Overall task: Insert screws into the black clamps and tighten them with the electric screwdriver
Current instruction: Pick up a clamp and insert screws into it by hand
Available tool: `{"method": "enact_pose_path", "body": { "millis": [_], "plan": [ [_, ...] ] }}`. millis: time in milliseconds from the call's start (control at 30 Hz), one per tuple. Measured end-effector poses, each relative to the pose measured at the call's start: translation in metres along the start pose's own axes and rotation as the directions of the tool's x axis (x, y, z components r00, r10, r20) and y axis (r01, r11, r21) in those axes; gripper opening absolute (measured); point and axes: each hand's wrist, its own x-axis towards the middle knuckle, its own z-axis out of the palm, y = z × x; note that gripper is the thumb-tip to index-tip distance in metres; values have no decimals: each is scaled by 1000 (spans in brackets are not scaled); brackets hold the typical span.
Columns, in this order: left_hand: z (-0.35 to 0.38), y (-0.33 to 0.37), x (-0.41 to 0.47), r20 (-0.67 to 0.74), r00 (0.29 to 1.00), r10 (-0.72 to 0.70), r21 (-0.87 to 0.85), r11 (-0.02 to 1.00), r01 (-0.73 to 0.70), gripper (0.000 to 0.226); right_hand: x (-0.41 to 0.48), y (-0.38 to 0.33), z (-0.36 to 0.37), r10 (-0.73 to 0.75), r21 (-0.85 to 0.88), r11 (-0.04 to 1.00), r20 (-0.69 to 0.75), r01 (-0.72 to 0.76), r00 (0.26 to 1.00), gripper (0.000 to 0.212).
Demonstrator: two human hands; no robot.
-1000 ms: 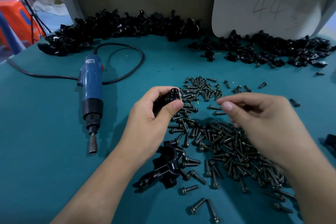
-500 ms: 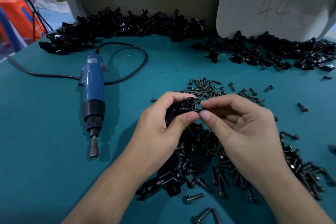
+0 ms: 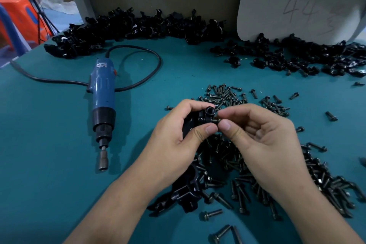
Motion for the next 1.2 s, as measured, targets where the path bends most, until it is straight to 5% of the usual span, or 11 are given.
{"method": "enact_pose_path", "body": {
  "millis": [400, 667, 1033, 1200],
  "plan": [
    [2, -1, 1, -19, 1000, -11, -3, 1000, 11, 30, -3, 7, 6, -53, -305, 950, 23, 57, 998, 15],
    [1, 0, 2, -23, 999, -42, -17, 999, 42, 35, -3, 6, 8, -179, -248, 954, -26, 167, 984, 25],
    [0, 1, 2, -8, 999, -42, -42, 998, 42, 35, -2, 4, 8, -69, -230, 971, -15, 64, 998, 15],
    [0, 2, 2, -7, 1000, -22, -25, 999, 22, 32, 0, 1, 9, -18, -40, 999, -52, 16, 999, 13]
  ]
}}
